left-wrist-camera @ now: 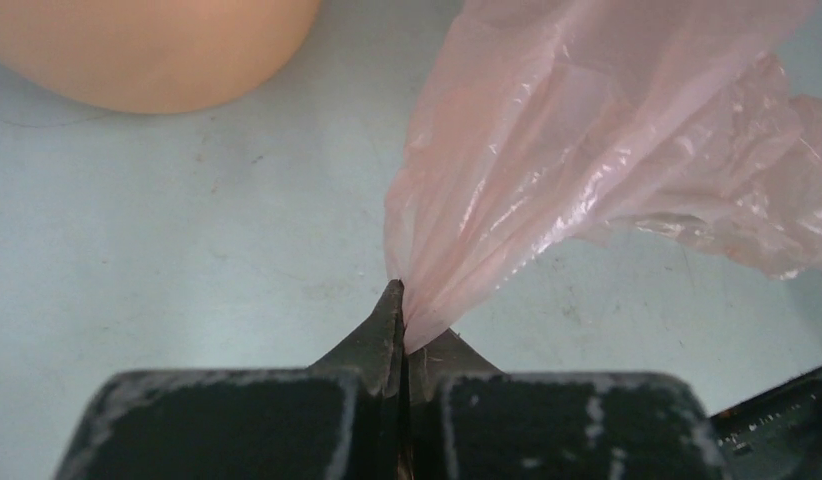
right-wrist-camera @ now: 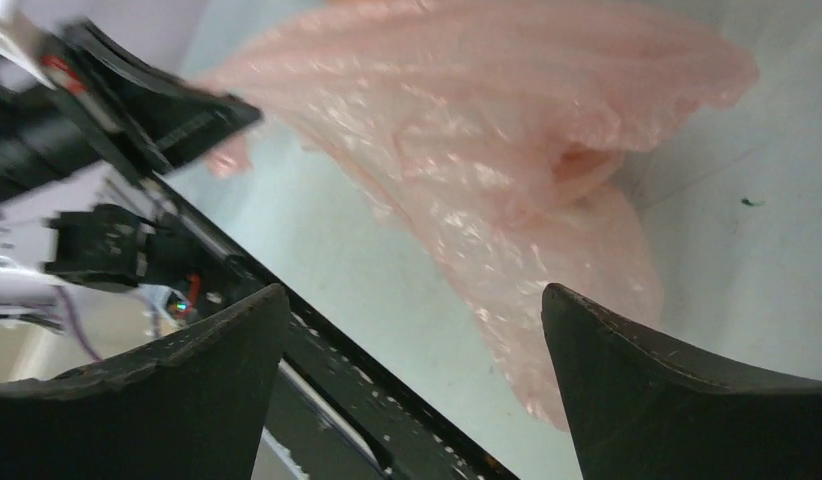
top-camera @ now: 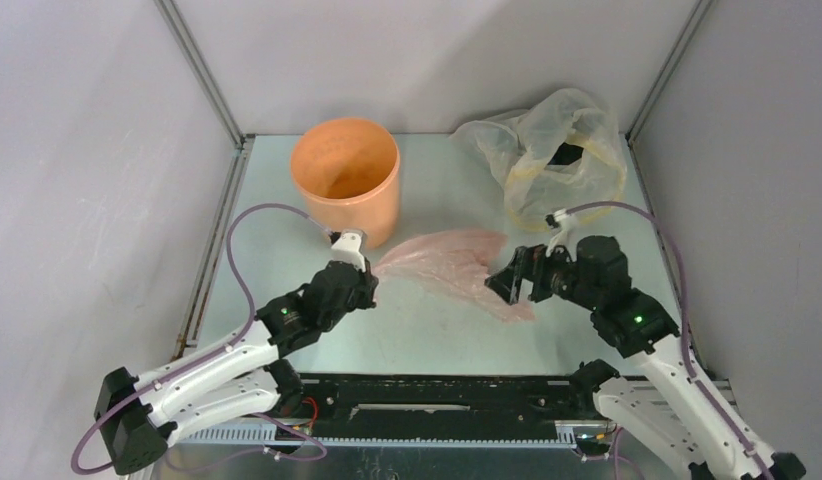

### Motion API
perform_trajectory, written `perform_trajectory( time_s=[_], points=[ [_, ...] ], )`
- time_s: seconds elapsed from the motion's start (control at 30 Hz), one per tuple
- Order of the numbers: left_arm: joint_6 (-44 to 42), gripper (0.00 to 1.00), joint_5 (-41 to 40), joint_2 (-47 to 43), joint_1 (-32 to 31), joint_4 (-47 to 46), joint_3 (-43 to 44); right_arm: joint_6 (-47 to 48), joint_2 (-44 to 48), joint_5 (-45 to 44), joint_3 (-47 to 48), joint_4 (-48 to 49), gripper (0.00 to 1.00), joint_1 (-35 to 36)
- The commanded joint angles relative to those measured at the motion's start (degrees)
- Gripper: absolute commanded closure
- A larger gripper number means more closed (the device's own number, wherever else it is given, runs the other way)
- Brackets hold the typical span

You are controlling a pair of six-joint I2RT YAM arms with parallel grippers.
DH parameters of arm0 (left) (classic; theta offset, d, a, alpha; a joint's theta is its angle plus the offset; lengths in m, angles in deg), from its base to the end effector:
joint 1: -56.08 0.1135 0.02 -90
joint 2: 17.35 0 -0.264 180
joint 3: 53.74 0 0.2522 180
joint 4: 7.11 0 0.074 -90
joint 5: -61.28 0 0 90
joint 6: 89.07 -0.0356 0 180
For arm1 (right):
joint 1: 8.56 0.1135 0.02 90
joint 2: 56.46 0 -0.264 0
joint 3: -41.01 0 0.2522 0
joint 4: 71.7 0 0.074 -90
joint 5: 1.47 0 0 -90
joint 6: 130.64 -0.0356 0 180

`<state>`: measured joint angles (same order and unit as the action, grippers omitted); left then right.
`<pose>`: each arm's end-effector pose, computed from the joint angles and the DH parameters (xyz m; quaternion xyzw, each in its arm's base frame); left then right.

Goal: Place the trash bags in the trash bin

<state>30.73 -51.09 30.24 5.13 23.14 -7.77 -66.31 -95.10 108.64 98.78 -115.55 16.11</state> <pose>0.1270 -0.1350 0.2448 0.0647 0.8602 -0.1796 0.4729 0.1309 0.0736 0.3161 -0.0869 0.8299 0.3589 0.4181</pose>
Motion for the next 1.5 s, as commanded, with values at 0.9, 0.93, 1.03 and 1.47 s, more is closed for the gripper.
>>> perform_trajectory(
  time_s=[0.9,0.93,1.03,1.47],
  points=[
    [-3.5,0.88,4.9,10.6,13.1,-3.0,4.1,-3.5,-25.0,-20.7,-1.9,22.9,0.38,36.9],
    [-3.7,0.78,5.2,10.6,13.2,-2.5,4.4,-3.5,-25.3,-21.0,-0.5,22.7,0.34,37.3],
    [-4.5,0.4,4.7,7.3,12.5,-1.5,4.1,-5.4,-25.2,-23.3,0.5,19.7,0.27,35.7],
    [2.4,0.0,2.8,-10.5,8.0,14.6,2.5,-9.4,-20.8,-31.3,-2.2,11.5,0.2,33.5]
  ],
)
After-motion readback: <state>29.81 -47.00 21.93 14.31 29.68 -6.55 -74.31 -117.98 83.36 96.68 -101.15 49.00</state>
